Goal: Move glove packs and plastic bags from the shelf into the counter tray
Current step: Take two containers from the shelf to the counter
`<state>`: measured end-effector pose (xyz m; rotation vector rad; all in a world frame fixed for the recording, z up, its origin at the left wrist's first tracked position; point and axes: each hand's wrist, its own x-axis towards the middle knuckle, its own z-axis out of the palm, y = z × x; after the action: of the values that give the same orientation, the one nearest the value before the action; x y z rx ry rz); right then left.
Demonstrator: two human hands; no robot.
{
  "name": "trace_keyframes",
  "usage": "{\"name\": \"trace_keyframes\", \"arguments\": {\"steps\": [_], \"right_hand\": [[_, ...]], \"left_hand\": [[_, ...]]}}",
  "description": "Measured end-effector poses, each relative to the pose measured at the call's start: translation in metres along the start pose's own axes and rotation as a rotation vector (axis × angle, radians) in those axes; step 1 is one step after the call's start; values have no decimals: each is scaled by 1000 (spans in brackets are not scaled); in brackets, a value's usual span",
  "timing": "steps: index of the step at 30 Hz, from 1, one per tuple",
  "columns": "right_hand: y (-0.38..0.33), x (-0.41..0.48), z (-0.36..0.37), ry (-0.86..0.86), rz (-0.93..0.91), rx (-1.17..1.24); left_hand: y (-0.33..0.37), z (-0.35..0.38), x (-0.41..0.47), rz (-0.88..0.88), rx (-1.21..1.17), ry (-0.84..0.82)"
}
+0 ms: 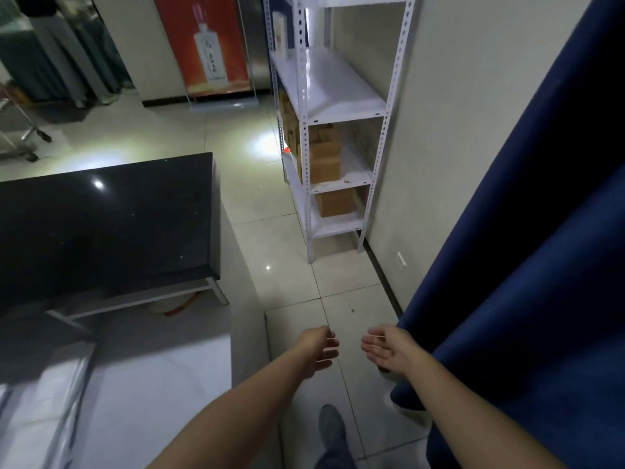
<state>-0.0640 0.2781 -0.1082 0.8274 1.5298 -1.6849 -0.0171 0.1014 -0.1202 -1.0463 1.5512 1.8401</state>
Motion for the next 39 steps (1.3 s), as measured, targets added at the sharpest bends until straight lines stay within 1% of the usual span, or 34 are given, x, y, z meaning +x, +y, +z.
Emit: {"name": "trace_keyframes", "arguments": {"steps": [5, 9, 13, 16, 23, 26, 32, 36, 39], "right_hand": [[-61, 39, 12, -14, -36, 9], [-112, 64, 26, -62, -45, 1], [-158, 94, 49, -51, -71, -88], [-186, 111, 70, -101, -51, -127], [-266, 179, 140, -163, -46, -148], [-307, 213, 171, -200, -48, -195], [-400, 271, 228, -267, -5, -274], [-458, 312, 276, -325, 10, -348], [-492, 332, 320, -353, 19, -396]], "left_hand": [[61, 5, 49, 26, -121, -29], [110, -4, 79, 67, -147, -43], [154, -21, 100, 103, -198, 17], [177, -32, 116, 97, -264, 43], [252, -54, 173, 72, -379, 132], [292, -68, 207, 81, -417, 172], [390, -100, 257, 61, -494, 267], [463, -130, 289, 89, -482, 335], [507, -156, 305, 106, -533, 372]]}}
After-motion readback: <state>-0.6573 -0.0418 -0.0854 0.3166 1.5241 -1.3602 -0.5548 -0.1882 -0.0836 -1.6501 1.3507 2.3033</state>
